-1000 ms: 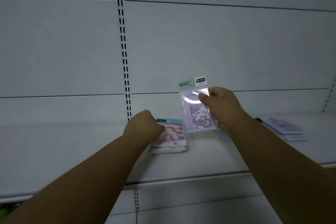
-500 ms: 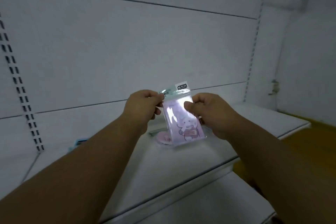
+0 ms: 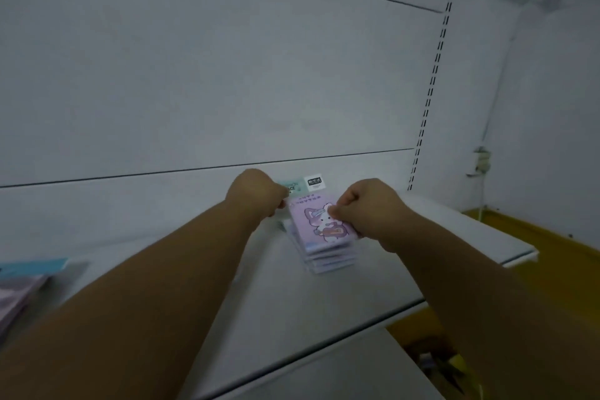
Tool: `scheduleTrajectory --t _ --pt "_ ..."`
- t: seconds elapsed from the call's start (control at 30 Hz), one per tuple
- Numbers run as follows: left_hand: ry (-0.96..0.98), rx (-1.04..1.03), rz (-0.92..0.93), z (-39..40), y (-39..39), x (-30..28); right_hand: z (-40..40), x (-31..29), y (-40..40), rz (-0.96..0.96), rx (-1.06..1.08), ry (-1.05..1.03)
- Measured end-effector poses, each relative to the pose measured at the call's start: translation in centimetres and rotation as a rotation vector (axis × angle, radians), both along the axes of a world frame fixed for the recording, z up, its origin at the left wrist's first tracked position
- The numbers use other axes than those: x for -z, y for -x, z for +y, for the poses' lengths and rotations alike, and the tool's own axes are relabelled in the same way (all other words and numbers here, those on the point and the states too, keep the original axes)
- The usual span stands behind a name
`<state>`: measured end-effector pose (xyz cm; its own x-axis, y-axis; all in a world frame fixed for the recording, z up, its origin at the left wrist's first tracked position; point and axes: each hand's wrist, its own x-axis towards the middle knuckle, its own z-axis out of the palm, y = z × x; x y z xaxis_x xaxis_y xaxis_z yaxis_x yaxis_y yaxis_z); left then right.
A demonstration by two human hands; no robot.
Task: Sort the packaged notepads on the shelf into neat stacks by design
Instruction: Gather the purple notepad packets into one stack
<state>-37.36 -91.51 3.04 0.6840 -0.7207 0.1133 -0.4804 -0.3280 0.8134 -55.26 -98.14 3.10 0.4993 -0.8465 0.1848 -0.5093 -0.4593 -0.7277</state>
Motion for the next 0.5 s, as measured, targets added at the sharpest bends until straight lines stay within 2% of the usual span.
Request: scheduleTrajectory --t 0.2,0.3,0.5 --pt "-0.261 -0.136 -0.221 -1.5 -0.6 1.3 -3.0 1.2 -1.8 0.293 -0.14 0.118" --pt "-0.303 -0.192 -0.335 -1.4 0.1 1.3 -2.9 1.0 -1.9 0.37 -0.174 0.265" --pt "-0.26 -0.232 -0.463 -0.8 0.6 1.2 -1.4 0.1 -2.6 0.237 -0.252 0.425"
